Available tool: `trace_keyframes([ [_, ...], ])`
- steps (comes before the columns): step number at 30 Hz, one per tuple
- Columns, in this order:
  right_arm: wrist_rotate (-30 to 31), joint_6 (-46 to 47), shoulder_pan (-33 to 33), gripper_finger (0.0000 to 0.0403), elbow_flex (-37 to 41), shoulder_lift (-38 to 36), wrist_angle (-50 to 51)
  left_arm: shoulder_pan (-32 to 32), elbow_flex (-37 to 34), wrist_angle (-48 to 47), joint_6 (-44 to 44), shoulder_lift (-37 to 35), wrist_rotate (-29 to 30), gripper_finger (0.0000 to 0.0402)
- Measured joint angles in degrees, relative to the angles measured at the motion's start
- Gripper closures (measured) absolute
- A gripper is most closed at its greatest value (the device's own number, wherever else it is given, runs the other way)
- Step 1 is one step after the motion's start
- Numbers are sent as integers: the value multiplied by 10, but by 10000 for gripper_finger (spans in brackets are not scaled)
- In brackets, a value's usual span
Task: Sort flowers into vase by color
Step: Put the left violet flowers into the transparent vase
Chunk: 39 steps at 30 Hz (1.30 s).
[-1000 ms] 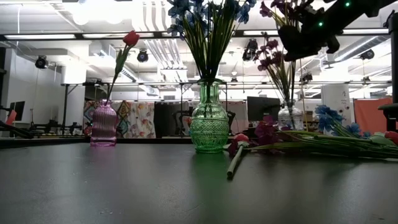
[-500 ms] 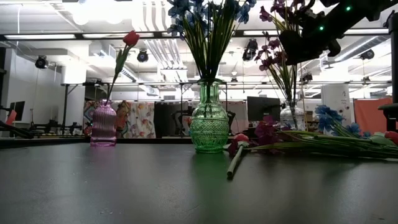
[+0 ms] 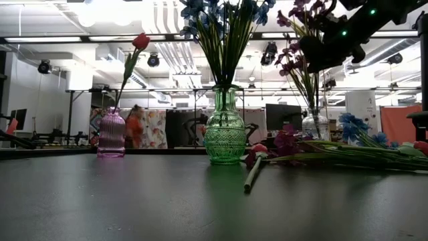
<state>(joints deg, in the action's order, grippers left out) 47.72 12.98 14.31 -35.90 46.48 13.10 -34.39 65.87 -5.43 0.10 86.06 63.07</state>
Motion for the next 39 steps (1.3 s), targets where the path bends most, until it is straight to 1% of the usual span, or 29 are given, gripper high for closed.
trace_keyframes([
  [14,4,5,0,390,0,80,-22,0,0,0,0,0,0,200],
  [23,3,5,0,389,0,88,-18,0,0,0,0,0,0,200],
  [25,3,4,0,383,0,87,-17,0,0,0,0,0,0,200],
  [27,2,5,0,366,0,87,-14,0,0,0,0,0,0,200],
  [29,1,5,0,340,0,87,-13,0,0,0,0,0,0,200],
  [35,0,5,0,243,0,82,-5,0,0,0,-1,0,0,200],
  [39,-3,6,0,190,-8,73,25,0,0,-2,-6,0,0,200],
])
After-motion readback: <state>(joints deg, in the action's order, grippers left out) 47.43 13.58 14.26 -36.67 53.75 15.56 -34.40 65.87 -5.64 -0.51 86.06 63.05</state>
